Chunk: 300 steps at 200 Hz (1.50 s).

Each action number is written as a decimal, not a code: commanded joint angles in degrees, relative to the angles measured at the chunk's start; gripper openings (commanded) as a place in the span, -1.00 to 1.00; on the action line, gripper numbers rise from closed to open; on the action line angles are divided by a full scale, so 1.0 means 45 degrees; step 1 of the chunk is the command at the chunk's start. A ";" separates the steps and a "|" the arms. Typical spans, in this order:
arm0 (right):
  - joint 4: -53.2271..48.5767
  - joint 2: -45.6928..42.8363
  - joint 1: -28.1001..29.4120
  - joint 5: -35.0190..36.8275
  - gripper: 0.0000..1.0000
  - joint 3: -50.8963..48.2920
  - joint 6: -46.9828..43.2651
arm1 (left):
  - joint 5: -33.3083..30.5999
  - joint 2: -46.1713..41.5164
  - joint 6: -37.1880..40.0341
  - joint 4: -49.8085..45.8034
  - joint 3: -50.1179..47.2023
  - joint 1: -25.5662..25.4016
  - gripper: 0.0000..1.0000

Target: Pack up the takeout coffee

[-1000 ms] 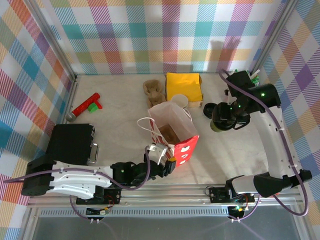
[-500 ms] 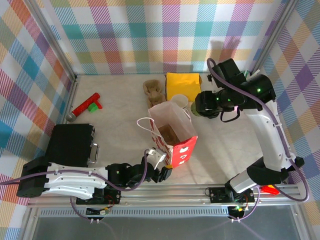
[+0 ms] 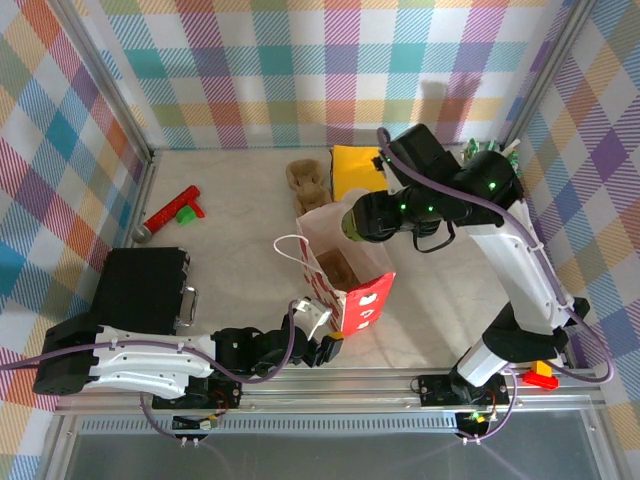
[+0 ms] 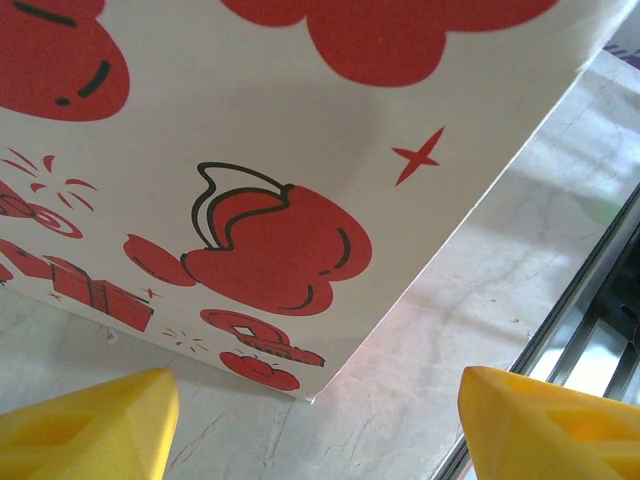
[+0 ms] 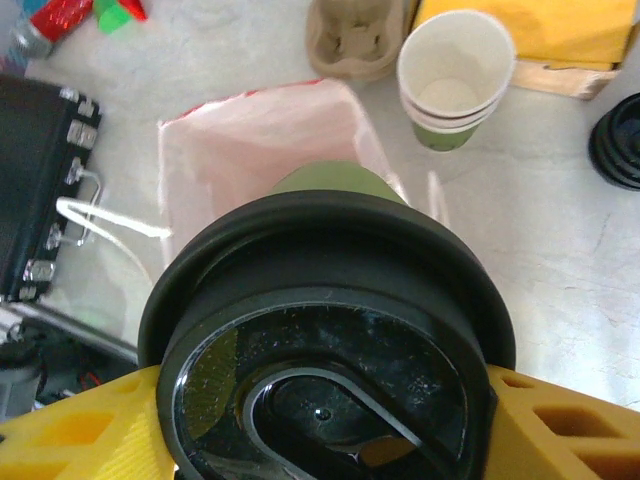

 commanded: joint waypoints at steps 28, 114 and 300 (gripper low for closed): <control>-0.2250 0.0339 0.0872 -0.0037 0.12 -0.1461 0.0613 | -0.1063 -0.0205 -0.0209 -0.0085 0.0187 0.0419 0.52; -0.2212 0.1979 0.1089 -0.0171 0.12 -0.2643 0.0380 | -0.0689 -0.0484 -0.0465 -0.0805 0.0274 0.1644 0.54; -0.1548 0.2309 0.0661 -0.0426 0.08 -0.3502 0.0386 | -0.4071 0.2621 -0.0525 0.0764 0.1561 0.0064 0.77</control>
